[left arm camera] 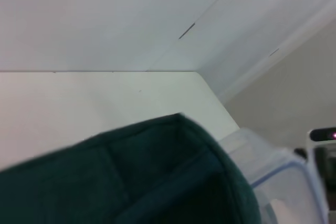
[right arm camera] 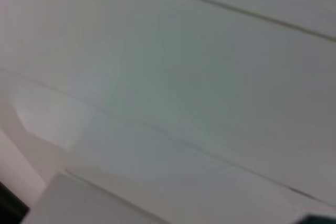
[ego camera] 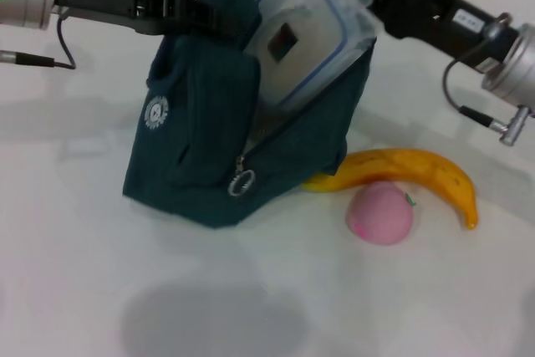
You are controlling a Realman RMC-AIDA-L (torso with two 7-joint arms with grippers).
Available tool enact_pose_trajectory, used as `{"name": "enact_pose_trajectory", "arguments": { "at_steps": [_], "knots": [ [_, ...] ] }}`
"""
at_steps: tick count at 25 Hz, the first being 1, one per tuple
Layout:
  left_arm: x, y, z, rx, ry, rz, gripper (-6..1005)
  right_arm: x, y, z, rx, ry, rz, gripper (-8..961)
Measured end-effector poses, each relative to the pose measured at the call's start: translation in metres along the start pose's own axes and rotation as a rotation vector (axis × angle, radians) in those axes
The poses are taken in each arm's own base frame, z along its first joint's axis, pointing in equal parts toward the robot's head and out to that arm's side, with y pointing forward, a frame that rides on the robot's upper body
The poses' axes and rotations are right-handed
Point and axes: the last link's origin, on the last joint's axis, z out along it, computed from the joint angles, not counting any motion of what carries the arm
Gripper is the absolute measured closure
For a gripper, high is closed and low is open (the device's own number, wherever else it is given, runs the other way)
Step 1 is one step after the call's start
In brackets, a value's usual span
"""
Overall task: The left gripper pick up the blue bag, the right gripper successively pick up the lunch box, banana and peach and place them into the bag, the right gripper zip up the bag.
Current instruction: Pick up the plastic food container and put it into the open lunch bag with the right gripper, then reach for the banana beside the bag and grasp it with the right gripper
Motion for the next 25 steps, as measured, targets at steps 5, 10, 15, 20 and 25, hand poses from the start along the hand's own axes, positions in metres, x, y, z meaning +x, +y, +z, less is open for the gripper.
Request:
{"name": "enact_pose_trajectory", "arguments": {
  "at_steps": [5,10,15,20,25],
  "knots": [
    [0.000,0.000,0.000,-0.005,0.004,-0.001,964,0.007,-0.008,0.013,0.074,0.070,0.027,858],
    [-0.002,-0.001,-0.001,-0.003,0.008,-0.008,963,0.008,-0.008,0.016,0.088,0.082,0.002,857],
    [-0.002,-0.003,-0.005,0.003,0.014,-0.010,963,0.006,-0.006,0.014,0.073,0.067,-0.022,788],
    [-0.003,-0.005,-0.010,0.013,0.023,-0.013,964,-0.003,-0.003,-0.001,0.065,0.012,-0.087,701],
    [-0.006,-0.009,-0.014,0.023,0.032,-0.020,964,-0.028,0.006,-0.031,0.064,-0.033,-0.245,566]
  ]
}}
